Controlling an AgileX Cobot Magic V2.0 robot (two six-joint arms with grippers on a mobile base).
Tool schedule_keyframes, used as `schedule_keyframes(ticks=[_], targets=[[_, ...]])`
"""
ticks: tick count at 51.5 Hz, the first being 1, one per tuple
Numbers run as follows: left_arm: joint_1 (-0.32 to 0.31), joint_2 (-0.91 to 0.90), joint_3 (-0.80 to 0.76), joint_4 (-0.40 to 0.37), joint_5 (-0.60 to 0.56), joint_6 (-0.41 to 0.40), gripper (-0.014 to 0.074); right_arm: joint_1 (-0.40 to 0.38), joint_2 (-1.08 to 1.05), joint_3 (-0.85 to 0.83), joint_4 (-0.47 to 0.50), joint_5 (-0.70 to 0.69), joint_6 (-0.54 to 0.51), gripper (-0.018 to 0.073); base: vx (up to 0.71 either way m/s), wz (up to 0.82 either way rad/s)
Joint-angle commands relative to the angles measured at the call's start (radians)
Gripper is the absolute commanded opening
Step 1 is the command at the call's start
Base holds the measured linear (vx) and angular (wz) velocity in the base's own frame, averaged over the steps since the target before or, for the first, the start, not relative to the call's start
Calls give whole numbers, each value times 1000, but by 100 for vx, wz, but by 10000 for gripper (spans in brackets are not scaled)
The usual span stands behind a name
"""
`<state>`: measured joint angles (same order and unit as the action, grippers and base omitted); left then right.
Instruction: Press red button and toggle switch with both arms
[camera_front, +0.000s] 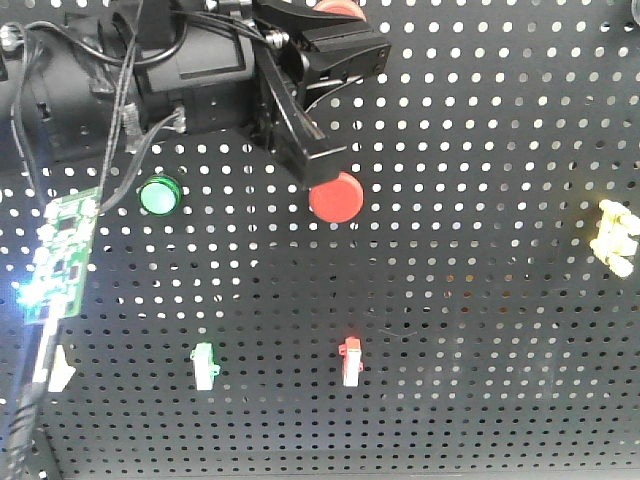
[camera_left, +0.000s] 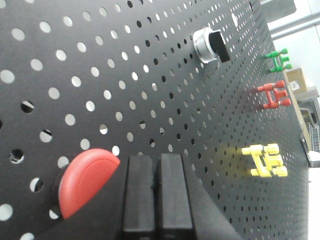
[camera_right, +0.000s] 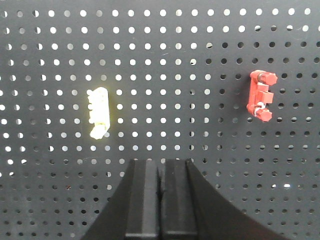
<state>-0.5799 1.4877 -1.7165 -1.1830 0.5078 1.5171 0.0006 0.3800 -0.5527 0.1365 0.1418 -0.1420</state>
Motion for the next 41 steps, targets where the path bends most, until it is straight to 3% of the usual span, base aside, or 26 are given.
schedule_keyframes(ticks=[1, 12, 24, 35, 41], targets=[[9, -43, -25, 2, -56, -17, 1, -4, 13, -33, -4, -83, -12, 0, 0, 0], [9, -153, -25, 0, 107, -17, 1, -4, 13, -33, -4, -83, -11, 0, 0, 0], [9, -260, -25, 0, 113, -21, 1, -4, 13, -33, 8, -88, -8, 0, 0, 0], [9, -281, -24, 14, 129, -79, 1, -4, 65, -39, 92, -250, 0, 0, 0, 0], [9, -280, -24, 13, 131, -81, 1, -4, 128, -94, 106, -246, 0, 0, 0, 0]])
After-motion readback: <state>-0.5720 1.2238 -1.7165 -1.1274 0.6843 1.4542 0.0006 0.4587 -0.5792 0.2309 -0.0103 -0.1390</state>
